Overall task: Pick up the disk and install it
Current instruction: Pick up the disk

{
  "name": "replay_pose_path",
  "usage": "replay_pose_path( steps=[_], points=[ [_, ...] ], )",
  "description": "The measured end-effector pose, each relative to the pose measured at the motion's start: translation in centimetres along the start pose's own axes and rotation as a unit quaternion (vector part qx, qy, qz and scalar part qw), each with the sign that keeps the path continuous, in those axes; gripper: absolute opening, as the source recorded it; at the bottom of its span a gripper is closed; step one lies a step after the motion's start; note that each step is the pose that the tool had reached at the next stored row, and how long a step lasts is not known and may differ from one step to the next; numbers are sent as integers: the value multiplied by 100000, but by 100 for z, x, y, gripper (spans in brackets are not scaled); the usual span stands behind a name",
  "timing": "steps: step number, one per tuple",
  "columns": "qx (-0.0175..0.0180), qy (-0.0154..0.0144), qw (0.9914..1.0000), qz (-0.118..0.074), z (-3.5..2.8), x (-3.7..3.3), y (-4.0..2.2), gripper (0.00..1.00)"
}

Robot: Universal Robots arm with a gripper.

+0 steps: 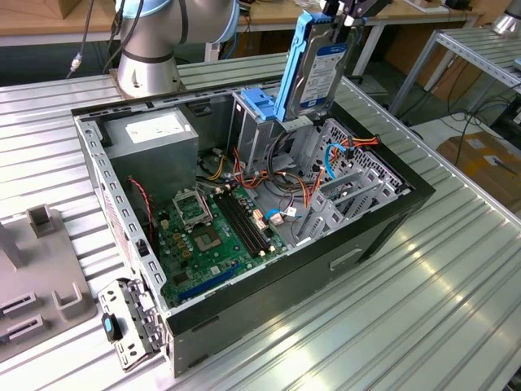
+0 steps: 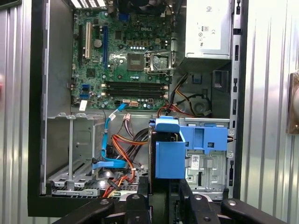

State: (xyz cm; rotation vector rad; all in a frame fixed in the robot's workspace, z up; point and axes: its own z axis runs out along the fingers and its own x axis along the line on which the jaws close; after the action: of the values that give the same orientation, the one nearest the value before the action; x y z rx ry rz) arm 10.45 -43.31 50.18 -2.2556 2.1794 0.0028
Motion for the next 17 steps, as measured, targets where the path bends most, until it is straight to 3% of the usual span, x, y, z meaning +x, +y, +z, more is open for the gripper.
replay_pose_path(
  steps=[17],
  points=[
    [-2,3,100000,0,-1,45,1,35]
  ],
)
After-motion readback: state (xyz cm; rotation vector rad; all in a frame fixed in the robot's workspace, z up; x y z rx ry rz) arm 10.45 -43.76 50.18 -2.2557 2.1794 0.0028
